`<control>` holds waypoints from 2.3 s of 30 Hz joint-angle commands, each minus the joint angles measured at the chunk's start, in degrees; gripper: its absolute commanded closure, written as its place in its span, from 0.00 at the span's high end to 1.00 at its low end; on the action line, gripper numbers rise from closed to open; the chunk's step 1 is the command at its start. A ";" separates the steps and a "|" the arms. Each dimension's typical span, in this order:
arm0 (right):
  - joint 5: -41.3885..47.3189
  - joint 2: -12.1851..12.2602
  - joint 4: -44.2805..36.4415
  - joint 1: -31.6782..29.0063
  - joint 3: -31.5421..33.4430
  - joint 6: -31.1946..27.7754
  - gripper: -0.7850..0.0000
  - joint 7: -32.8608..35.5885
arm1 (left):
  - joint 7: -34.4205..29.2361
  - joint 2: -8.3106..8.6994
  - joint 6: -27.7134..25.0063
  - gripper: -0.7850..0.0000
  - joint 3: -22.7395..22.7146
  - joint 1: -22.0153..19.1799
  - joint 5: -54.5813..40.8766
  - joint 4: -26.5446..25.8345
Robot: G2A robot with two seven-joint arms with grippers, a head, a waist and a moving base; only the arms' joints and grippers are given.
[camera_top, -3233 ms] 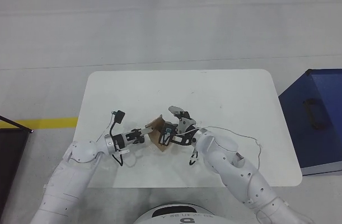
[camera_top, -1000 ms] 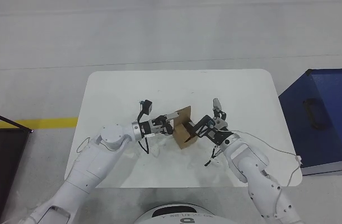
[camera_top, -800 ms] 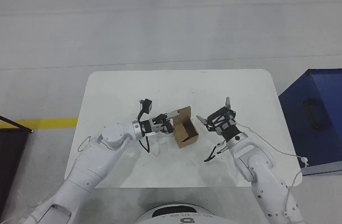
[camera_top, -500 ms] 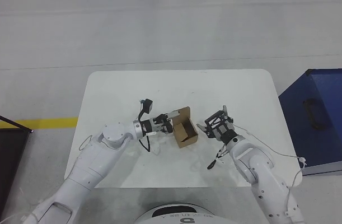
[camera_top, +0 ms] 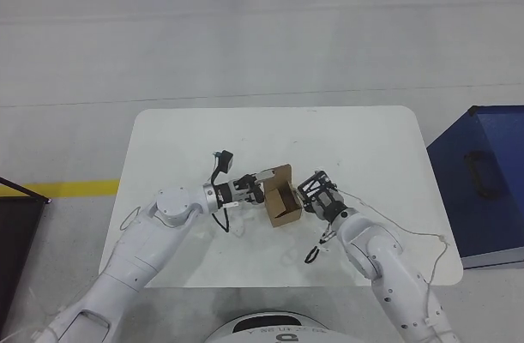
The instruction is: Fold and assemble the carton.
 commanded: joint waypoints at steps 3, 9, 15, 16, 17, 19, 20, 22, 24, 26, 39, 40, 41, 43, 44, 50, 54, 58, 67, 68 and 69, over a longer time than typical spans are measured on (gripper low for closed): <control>1.74 -0.18 1.17 1.29 -1.06 -0.46 0.25 3.22 | 0.03 0.03 0.10 1.00 -0.25 0.26 0.20 -0.14; 3.11 -0.29 -0.14 1.67 -0.85 1.03 0.28 1.92 | -0.03 0.05 0.26 1.00 -0.48 0.51 0.72 -0.25; 6.93 -0.06 -2.80 -0.65 1.72 1.13 0.40 -1.37 | -0.06 0.00 0.03 1.00 -0.64 0.70 0.69 -0.38; 8.57 -0.01 -3.04 -1.10 2.12 0.25 0.40 -1.79 | -0.07 -0.02 0.01 1.00 -0.64 0.71 0.69 -0.36; 10.13 0.05 -3.10 -1.46 2.51 -0.74 0.40 -2.01 | -0.10 -0.05 -0.05 1.00 -0.60 0.75 0.62 -0.38; 12.10 0.18 -2.93 -1.87 3.07 -2.53 0.39 -1.93 | -0.05 -0.09 -0.15 1.00 -0.54 0.82 0.61 -0.38; 12.70 0.23 -2.71 -1.93 3.19 -3.10 0.39 -1.76 | -0.07 -0.12 -0.21 1.00 -0.53 0.84 0.56 -0.36; 13.60 0.27 -2.14 -1.77 3.06 -3.95 0.37 -1.32 | -0.08 -0.15 -0.27 1.00 -0.54 0.84 0.58 -0.30; 14.68 0.28 -1.57 -1.39 2.91 -4.58 0.36 -1.32 | -0.11 -0.17 -0.29 1.00 -0.56 0.84 0.60 -0.26; 14.75 0.29 -1.03 -0.96 2.56 -4.78 0.35 -0.98 | -0.14 -0.19 -0.30 1.00 -0.60 0.83 0.62 -0.22; 16.00 0.31 1.15 2.05 0.38 -4.44 0.29 5.33 | -0.48 -0.35 -0.42 1.00 -0.79 0.75 0.53 0.03; 16.12 0.31 1.02 2.22 0.30 -4.28 0.29 5.60 | -0.52 -0.37 -0.46 1.00 -0.79 0.73 0.49 0.08; 16.36 0.31 0.89 2.33 0.23 -4.12 0.29 5.88 | -0.62 -0.39 -0.38 1.00 -0.76 0.70 0.49 0.16; 16.84 0.33 0.67 2.49 0.16 -3.85 0.27 6.43 | -0.73 -0.44 -0.33 1.00 -0.70 0.54 0.48 0.45; 16.91 0.34 0.62 2.59 0.12 -3.70 0.26 6.86 | -0.80 -0.48 -0.32 1.00 -0.68 0.41 0.43 0.68; 16.53 0.38 -0.13 2.88 -0.26 -1.52 0.08 9.03 | -0.98 -0.63 -0.68 1.00 -0.72 -0.15 0.21 1.61; 16.25 0.33 -0.02 3.56 -1.05 -0.33 0.00 11.03 | -0.96 -0.71 -1.09 1.00 -0.95 -0.25 -0.32 2.62; 15.96 0.27 -0.28 4.33 -1.78 0.58 0.10 12.21 | -1.07 -0.77 -1.80 1.00 -1.21 -0.34 -0.69 3.91; 14.39 0.39 -1.39 4.90 -2.95 0.10 0.00 12.83 | -1.28 -0.56 -3.68 1.00 -2.95 -0.12 -1.46 4.25; 14.30 0.42 -1.55 4.82 -2.91 0.08 0.00 12.68 | -1.51 -0.50 -4.12 1.00 -3.27 0.06 -1.75 4.16; 14.10 0.46 -1.73 4.73 -2.88 0.01 0.00 12.56 | -1.88 -0.43 -4.58 1.00 -3.67 0.27 -2.24 4.08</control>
